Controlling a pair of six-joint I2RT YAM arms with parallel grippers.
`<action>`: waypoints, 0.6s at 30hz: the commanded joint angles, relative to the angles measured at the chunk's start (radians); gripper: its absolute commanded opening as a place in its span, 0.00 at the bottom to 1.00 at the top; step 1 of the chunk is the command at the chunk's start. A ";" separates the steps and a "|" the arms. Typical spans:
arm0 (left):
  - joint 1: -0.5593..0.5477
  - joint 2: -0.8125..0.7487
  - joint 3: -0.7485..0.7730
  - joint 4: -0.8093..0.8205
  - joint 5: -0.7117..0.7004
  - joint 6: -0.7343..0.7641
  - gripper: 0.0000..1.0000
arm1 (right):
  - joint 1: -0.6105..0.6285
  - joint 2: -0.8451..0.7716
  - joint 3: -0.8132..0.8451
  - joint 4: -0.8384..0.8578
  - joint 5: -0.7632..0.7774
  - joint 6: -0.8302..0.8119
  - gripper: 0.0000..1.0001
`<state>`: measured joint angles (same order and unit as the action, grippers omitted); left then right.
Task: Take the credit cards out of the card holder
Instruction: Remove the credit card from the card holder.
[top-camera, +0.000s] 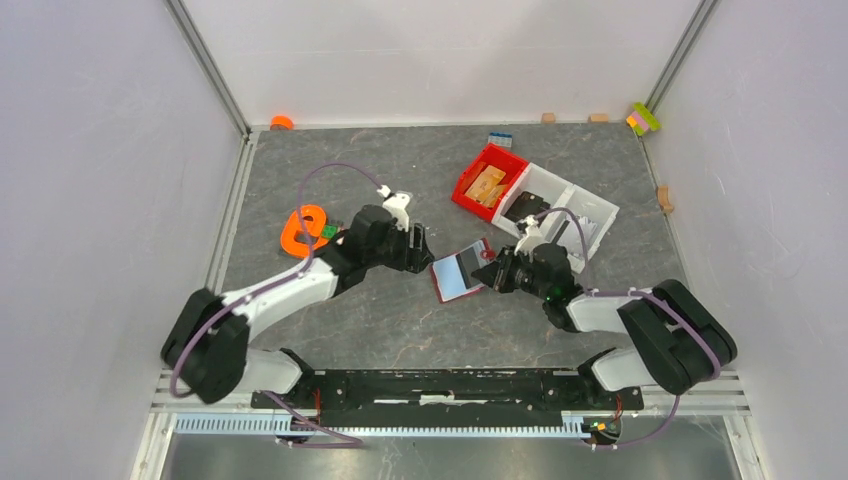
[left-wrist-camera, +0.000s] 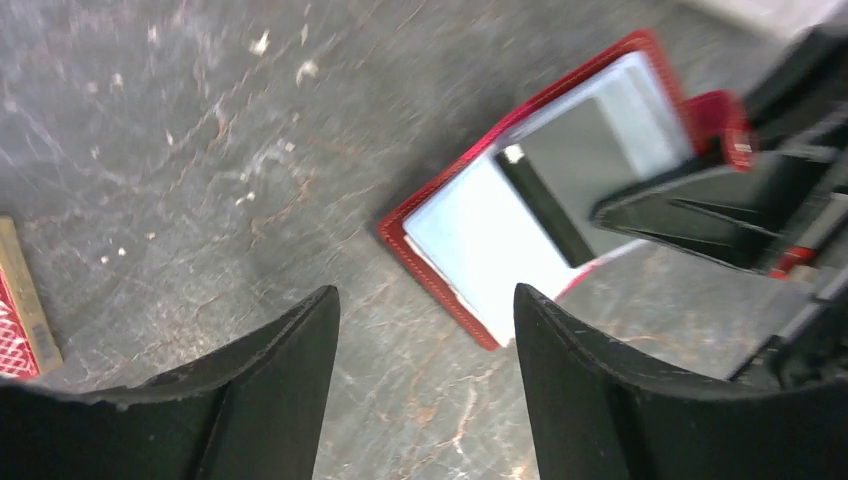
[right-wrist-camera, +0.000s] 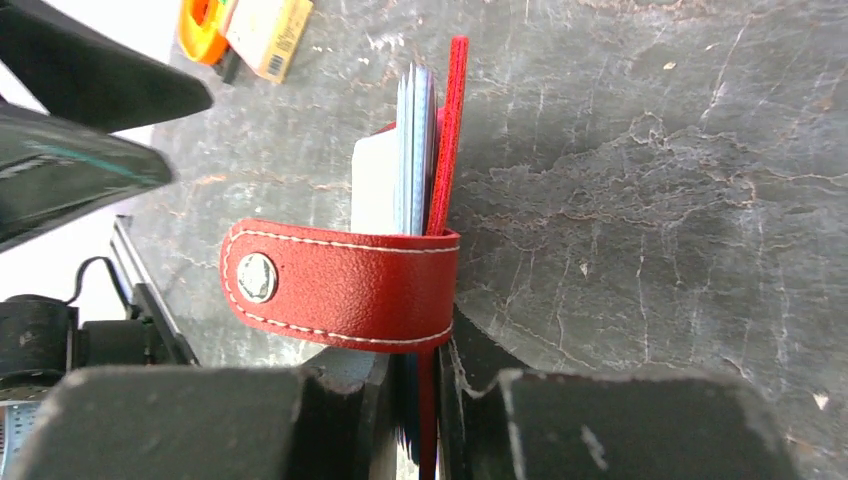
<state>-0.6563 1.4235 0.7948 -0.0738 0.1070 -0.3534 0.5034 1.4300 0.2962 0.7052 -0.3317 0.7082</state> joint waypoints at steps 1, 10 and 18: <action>-0.003 -0.181 -0.103 0.246 0.130 -0.023 0.69 | -0.034 -0.089 -0.062 0.186 -0.065 0.072 0.06; -0.034 -0.078 -0.117 0.465 0.448 -0.118 0.54 | -0.046 -0.178 -0.152 0.410 -0.116 0.149 0.06; -0.032 0.000 -0.096 0.495 0.504 -0.167 0.59 | -0.046 -0.189 -0.193 0.601 -0.170 0.229 0.03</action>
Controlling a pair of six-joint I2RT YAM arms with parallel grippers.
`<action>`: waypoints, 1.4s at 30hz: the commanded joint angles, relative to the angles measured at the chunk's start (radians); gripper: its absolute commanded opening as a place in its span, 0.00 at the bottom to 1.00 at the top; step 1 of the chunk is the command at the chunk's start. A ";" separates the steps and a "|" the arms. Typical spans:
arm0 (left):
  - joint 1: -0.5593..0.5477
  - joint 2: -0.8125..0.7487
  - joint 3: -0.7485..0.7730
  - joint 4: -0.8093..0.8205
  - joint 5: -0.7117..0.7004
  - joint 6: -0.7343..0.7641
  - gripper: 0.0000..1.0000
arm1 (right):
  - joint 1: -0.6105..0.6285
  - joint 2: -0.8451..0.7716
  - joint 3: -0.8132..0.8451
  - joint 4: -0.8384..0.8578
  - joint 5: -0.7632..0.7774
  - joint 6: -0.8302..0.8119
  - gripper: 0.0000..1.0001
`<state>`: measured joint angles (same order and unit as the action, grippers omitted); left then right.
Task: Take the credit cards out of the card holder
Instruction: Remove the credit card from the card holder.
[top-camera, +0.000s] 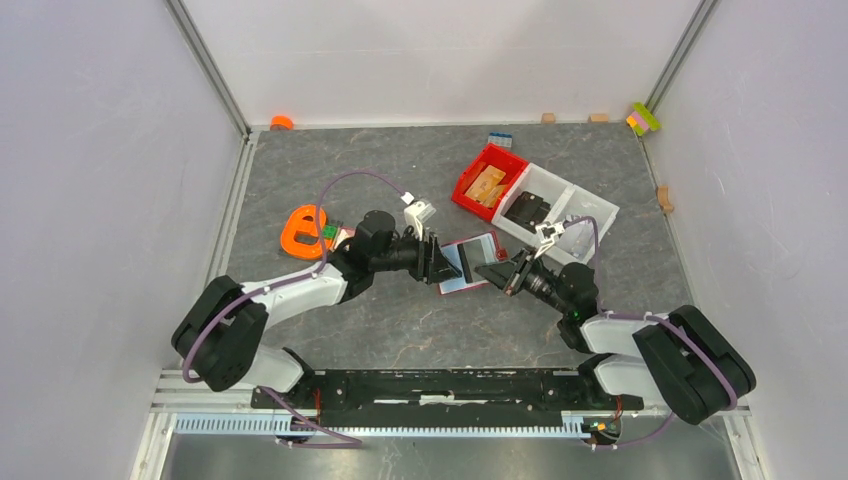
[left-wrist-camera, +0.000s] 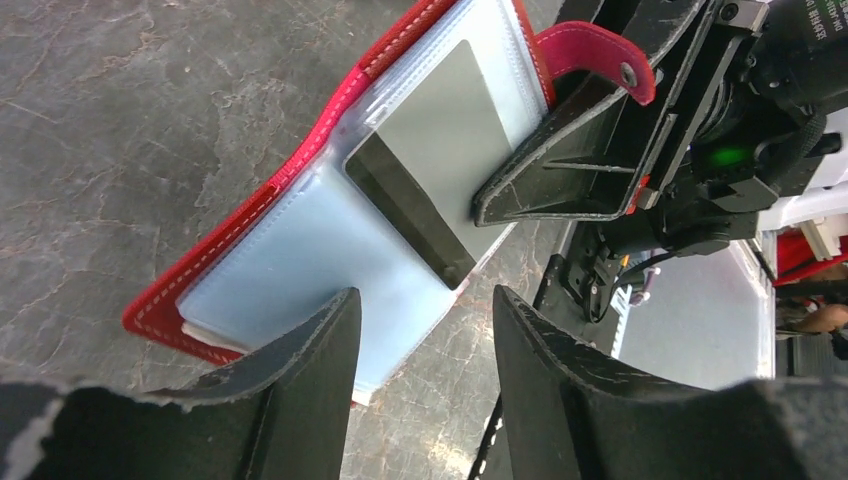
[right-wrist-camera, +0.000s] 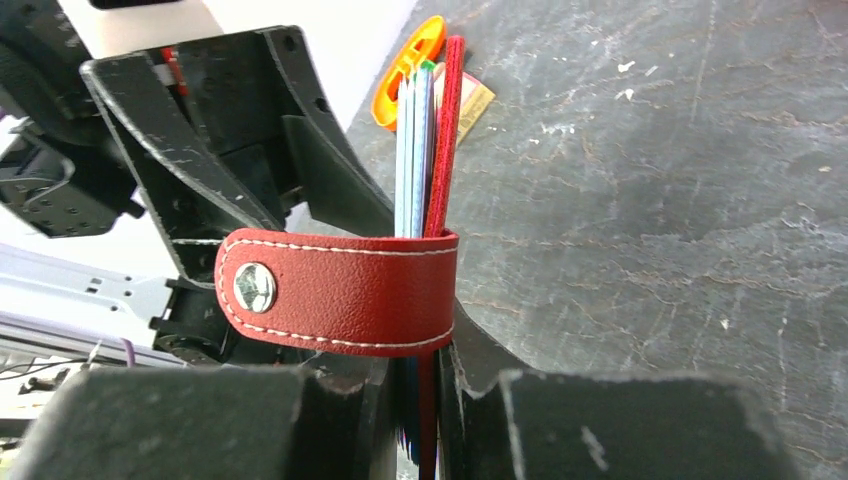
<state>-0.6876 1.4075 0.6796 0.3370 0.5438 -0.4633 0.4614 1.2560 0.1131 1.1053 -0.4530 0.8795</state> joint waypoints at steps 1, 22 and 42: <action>-0.002 0.020 0.019 0.087 0.067 -0.060 0.59 | -0.004 -0.012 -0.012 0.221 -0.058 0.068 0.03; -0.001 0.001 0.023 0.070 0.051 -0.066 0.45 | 0.020 0.054 0.003 0.327 -0.104 0.116 0.00; -0.009 -0.036 -0.002 0.132 0.108 -0.097 0.43 | 0.020 0.016 0.008 0.223 -0.069 0.055 0.00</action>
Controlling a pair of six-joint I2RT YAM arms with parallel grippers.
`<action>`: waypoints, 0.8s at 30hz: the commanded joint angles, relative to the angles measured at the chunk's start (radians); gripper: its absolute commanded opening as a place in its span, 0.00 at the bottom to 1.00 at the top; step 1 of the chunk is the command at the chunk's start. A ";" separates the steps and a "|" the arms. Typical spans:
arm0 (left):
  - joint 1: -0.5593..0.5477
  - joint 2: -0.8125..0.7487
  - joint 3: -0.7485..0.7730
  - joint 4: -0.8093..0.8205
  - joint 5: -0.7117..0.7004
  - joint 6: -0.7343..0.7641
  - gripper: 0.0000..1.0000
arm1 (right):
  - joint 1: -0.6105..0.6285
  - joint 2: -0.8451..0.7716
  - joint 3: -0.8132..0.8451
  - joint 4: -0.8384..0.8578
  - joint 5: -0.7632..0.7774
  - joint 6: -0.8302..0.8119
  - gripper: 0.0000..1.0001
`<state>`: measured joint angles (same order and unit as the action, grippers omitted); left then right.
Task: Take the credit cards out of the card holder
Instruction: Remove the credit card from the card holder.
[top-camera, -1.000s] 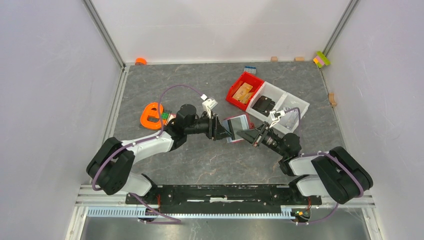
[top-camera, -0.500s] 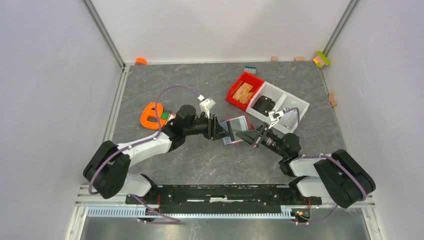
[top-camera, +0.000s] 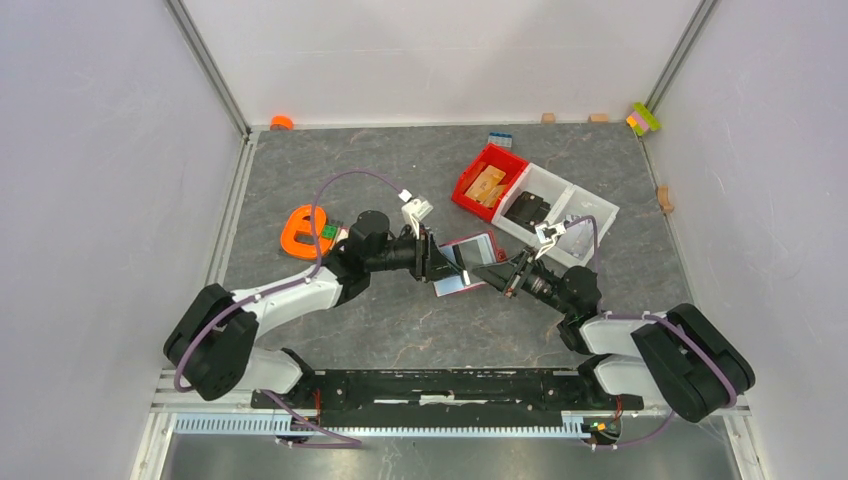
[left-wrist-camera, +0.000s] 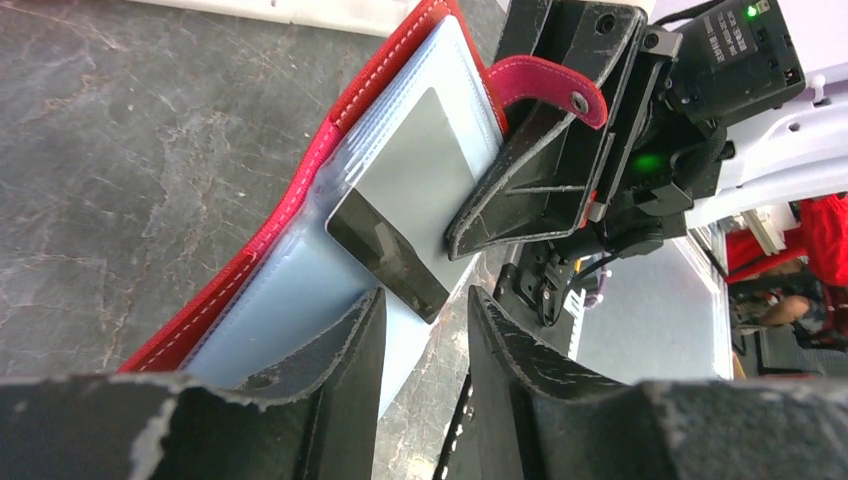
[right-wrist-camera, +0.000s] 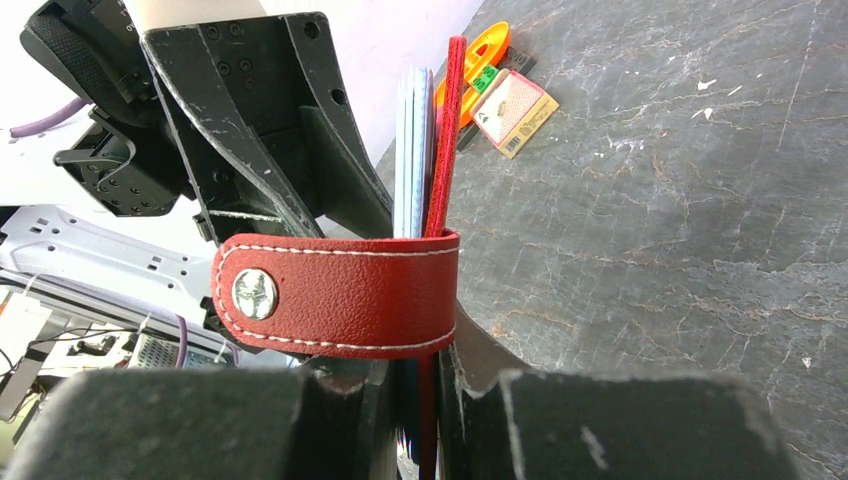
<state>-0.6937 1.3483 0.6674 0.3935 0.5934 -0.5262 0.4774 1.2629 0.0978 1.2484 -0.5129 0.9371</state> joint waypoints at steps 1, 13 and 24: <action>-0.003 0.029 0.014 0.073 0.059 -0.037 0.44 | 0.004 0.011 0.023 0.084 -0.011 0.001 0.00; -0.001 0.070 0.028 0.098 0.101 -0.053 0.46 | 0.029 0.075 0.042 0.157 -0.046 0.035 0.00; 0.019 0.059 0.002 0.131 0.061 -0.088 0.56 | 0.043 0.081 0.031 0.285 -0.075 0.074 0.00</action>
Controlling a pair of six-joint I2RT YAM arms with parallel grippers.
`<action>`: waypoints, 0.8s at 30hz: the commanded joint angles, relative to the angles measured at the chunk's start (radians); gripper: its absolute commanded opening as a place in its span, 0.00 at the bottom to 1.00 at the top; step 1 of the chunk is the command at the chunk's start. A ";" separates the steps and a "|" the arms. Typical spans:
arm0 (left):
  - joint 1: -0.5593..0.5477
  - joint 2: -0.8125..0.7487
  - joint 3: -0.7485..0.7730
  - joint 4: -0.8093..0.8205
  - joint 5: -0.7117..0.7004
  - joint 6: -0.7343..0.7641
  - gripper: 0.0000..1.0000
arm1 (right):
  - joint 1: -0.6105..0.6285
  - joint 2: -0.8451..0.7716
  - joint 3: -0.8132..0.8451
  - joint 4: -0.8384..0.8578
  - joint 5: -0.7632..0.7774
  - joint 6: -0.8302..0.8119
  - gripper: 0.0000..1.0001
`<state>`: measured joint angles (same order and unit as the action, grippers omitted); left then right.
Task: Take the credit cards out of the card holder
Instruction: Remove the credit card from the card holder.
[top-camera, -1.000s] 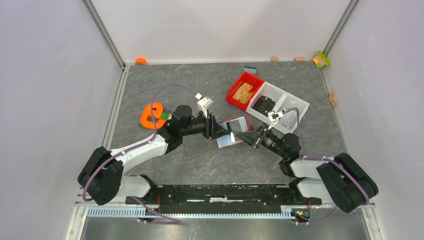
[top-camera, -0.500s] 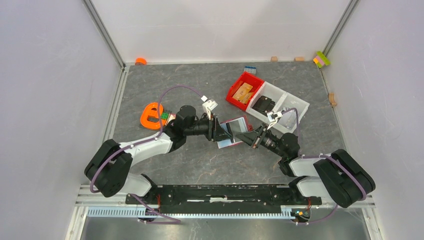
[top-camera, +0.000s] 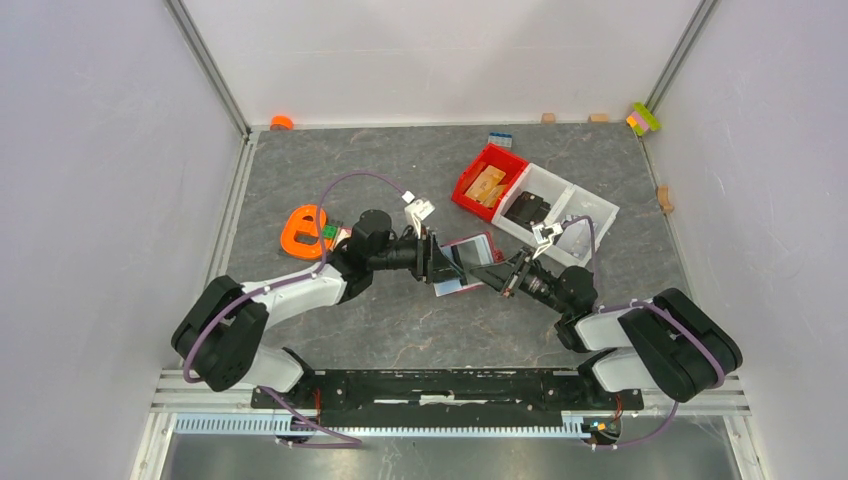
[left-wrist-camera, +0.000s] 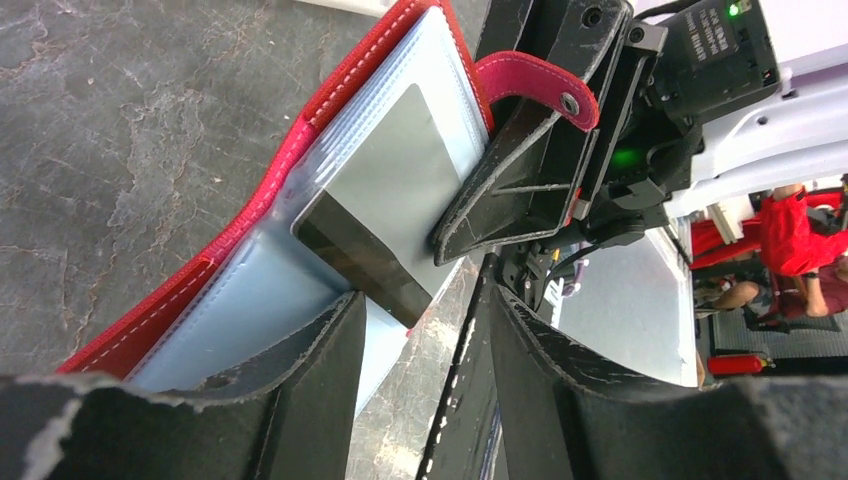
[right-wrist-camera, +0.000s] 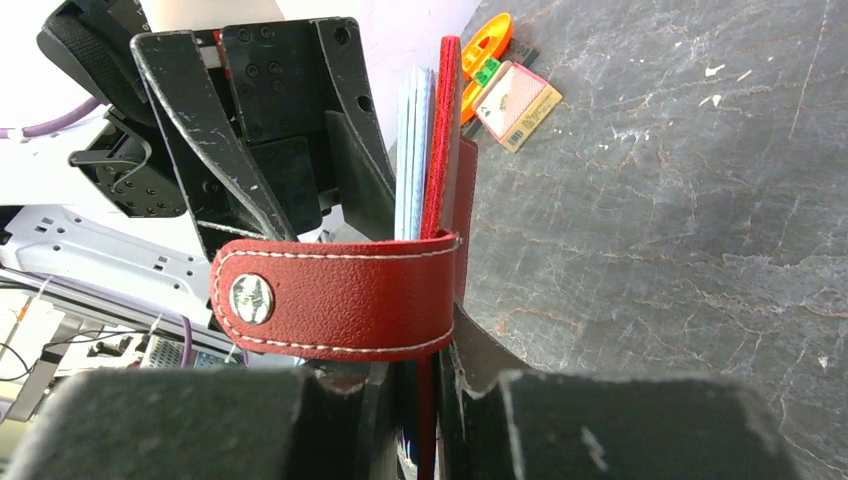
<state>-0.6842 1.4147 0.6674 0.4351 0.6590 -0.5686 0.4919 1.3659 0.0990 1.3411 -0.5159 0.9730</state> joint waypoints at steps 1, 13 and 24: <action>0.012 -0.002 -0.003 0.111 0.003 -0.061 0.57 | 0.027 -0.021 0.027 0.207 -0.074 0.043 0.00; 0.029 0.057 -0.055 0.424 0.120 -0.255 0.39 | 0.040 0.001 0.029 0.272 -0.083 0.062 0.00; 0.043 0.043 -0.067 0.427 0.125 -0.240 0.02 | 0.063 0.003 0.048 0.219 -0.082 0.026 0.25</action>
<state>-0.6277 1.4792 0.5926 0.8219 0.7780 -0.8185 0.5117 1.3804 0.1139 1.4654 -0.5186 1.0134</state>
